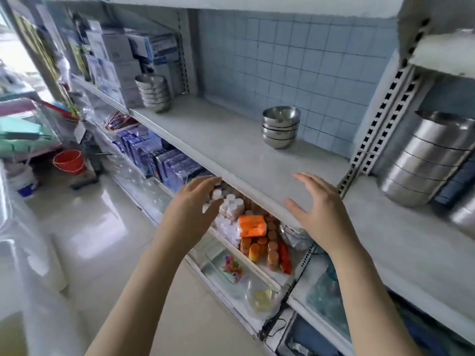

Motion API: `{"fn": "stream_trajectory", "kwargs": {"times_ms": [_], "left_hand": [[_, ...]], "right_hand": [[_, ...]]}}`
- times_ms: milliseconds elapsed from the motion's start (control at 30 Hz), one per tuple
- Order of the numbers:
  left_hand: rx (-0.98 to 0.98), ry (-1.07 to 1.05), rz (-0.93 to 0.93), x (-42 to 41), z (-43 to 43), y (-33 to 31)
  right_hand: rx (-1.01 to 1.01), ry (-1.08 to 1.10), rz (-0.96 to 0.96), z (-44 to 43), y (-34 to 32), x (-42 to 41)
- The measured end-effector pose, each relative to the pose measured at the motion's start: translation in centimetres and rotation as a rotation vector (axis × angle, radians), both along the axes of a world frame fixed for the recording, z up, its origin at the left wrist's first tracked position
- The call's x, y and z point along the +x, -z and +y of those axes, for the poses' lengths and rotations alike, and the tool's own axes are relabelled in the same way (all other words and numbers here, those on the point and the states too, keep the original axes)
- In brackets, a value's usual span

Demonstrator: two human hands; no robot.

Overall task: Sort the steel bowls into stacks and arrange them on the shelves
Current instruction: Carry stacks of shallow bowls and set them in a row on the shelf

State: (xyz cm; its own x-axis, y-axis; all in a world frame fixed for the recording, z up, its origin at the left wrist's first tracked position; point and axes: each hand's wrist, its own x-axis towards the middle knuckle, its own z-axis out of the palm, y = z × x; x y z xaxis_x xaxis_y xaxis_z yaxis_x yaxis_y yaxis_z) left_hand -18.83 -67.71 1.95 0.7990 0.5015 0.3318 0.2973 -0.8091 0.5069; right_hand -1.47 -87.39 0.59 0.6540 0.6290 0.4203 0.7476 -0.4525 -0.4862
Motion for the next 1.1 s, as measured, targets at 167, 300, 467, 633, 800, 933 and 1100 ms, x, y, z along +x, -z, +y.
{"fn": "stream_trajectory", "kwargs": {"times_ms": [167, 300, 467, 633, 800, 933, 1100], "left_hand": [[0.041, -0.039, 0.031, -2.5, 11.1, -1.5], [0.046, -0.092, 0.012, -3.0, 19.1, -2.6], [0.048, -0.120, -0.010, -1.0, 29.1, -3.3], [0.011, -0.135, -0.016, 3.7, 40.0, -2.6], [-0.066, -0.149, -0.032, 8.8, 50.5, -1.6], [-0.155, -0.152, -0.024, 12.5, 57.1, -0.6], [-0.334, -0.038, -0.027, 18.3, 63.8, 2.2]], "right_hand": [[0.034, -0.038, 0.001, 11.9, -1.4, -1.6], [0.070, -0.089, -0.001, 20.3, -2.5, -1.7], [0.144, -0.124, -0.002, 30.7, -3.2, 0.5], [0.235, -0.125, 0.063, 41.9, -2.2, 5.3], [0.301, -0.161, 0.240, 53.2, -1.8, 10.4], [0.297, -0.179, 0.392, 60.4, -2.0, 13.7], [0.331, -0.125, 0.592, 67.0, -1.0, 16.6]]}}
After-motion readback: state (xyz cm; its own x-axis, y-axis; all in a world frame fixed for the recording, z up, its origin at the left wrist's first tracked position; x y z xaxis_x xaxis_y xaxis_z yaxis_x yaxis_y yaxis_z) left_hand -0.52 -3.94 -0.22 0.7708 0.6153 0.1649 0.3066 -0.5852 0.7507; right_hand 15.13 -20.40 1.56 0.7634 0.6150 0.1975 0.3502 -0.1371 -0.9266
